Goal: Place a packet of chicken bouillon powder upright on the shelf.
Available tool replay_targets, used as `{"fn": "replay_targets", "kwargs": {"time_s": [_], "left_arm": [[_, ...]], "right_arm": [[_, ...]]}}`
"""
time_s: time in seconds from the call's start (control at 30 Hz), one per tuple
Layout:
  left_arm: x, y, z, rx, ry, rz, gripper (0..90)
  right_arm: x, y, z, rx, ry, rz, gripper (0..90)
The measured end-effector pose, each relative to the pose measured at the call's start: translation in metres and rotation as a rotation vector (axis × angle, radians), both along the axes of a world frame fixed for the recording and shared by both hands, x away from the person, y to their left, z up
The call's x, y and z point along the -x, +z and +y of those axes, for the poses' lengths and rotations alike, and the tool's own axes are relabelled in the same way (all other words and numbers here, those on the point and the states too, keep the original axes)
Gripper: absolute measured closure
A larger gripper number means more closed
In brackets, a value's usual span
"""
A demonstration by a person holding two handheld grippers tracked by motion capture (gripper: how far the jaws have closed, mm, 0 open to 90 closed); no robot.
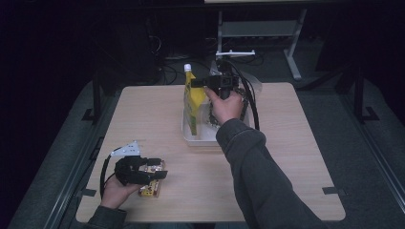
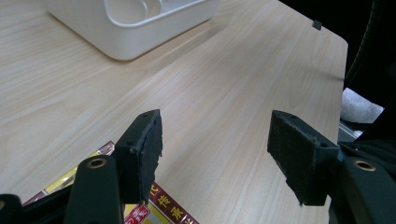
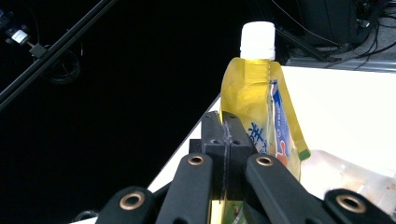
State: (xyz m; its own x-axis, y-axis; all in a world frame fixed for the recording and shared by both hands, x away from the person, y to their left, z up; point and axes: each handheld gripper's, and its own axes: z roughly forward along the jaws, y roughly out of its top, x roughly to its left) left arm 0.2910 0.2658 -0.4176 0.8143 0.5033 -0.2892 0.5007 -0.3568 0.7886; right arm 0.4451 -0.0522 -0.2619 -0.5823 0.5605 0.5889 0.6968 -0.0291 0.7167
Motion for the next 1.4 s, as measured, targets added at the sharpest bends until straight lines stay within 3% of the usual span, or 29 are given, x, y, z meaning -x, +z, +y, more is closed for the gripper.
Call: {"fn": "replay_targets", "kwargs": {"time_s": [0.63, 1.4], "left_arm": [[-0.001, -0.002, 0.000, -0.002, 0.002, 0.005, 34.6], [-0.001, -0.001, 0.002, 0.003, 0.007, 0.003, 34.4]], "right_arm": [[-0.005, -0.015, 0.012, 0.000, -0.037, 0.013, 90.0], [-0.011, -0.037, 0.022, 0.021, -0.045, 0.013, 90.0]]}}
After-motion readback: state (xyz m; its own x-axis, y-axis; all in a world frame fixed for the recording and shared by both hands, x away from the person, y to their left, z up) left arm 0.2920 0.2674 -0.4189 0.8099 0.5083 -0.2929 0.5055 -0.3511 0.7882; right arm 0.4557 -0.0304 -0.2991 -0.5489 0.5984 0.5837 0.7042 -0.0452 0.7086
